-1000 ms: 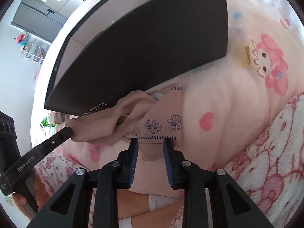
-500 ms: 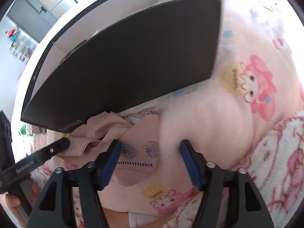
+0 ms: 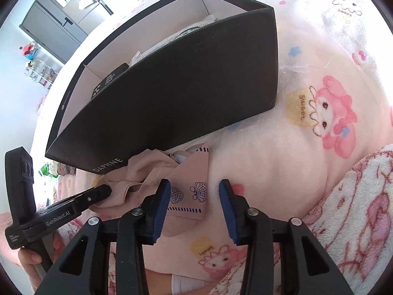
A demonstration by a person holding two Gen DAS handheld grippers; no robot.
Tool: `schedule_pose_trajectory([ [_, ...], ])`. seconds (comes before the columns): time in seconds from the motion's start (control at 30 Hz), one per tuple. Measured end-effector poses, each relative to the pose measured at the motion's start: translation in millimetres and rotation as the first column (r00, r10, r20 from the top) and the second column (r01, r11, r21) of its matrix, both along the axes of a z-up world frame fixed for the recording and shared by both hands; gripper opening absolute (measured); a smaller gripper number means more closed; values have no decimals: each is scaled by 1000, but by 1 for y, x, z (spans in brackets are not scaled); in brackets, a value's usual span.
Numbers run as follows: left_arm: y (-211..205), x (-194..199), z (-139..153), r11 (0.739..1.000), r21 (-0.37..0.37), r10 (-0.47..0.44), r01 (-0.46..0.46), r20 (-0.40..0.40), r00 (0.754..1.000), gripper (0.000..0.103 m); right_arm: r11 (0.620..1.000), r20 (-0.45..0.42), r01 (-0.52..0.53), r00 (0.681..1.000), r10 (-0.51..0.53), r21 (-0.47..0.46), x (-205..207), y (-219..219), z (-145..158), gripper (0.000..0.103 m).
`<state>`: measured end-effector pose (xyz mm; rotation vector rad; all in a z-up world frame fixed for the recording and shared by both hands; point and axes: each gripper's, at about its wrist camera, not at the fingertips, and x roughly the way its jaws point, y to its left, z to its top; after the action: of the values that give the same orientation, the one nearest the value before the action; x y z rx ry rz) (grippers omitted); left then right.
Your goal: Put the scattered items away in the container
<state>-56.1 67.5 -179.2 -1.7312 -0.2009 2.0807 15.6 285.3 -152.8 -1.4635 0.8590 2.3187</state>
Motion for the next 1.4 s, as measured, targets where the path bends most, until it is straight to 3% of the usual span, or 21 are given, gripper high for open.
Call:
schedule_pose_trajectory([
  [0.23, 0, 0, -1, 1000, 1, 9, -9, 14, 1000, 15, 997, -3, -52, 999, 52, -54, -12, -13, -1, 38],
  [0.47, -4, -4, -3, 999, 11, 33, -33, 42, 999, 28, 995, 34, -74, 996, 77, -65, -31, -22, -15, 40],
  [0.5, -3, -4, -3, 1000, 6, 26, -26, 45, 999, 26, 995, 36, -70, 997, 73, -71, -32, -22, -18, 40],
  [0.53, 0, -12, -2, 1000, 0, 18, -18, 49, 999, 5, 995, 25, -66, 997, 68, -75, -32, -22, -17, 39],
  [0.57, 0, -11, 0, 1000, 7, 18, -19, 54, 998, 5, 995, 15, -71, 997, 72, -76, -32, -23, -15, 15],
  [0.6, -3, -9, 4, 999, 42, 28, -31, 64, 998, 5, 995, -2, -73, 997, 73, -72, -31, -23, -10, 4],
  [0.67, -9, -4, 18, 990, 137, 24, -33, 69, 997, 5, 993, -58, -73, 996, 68, -90, -24, -22, 4, 4],
  [0.77, -12, 3, 45, 990, 139, 8, -6, -13, 1000, 5, 994, -115, -103, 988, 99, -29, -18, -26, 33, 4],
  [0.9, -12, 3, 59, 995, 103, 5, 0, -50, 999, 5, 992, -148, -116, 983, 109, -43, -35, -16, 46, 4],
  [1.0, -21, 7, 74, 982, 187, 4, 6, -52, 999, 5, 991, -168, -117, 980, 105, -63, -28, -31, 56, 4],
  [1.1, -22, 16, 100, 974, 223, -23, 47, -109, 994, 5, 990, -217, -133, 969, 119, -54, -20, -32, 79, 4],
  [1.23, 17, -12, 126, 964, 252, -34, 80, -183, 983, 5, 990, -272, -138, 954, 123, -40, -13, -21, 92, 4],
  [1.4, 34, -39, 154, 965, 242, -36, 102, -262, 964, 5, 992, -340, -116, 932, 125, 46, -28, -2, 127, 4],
])
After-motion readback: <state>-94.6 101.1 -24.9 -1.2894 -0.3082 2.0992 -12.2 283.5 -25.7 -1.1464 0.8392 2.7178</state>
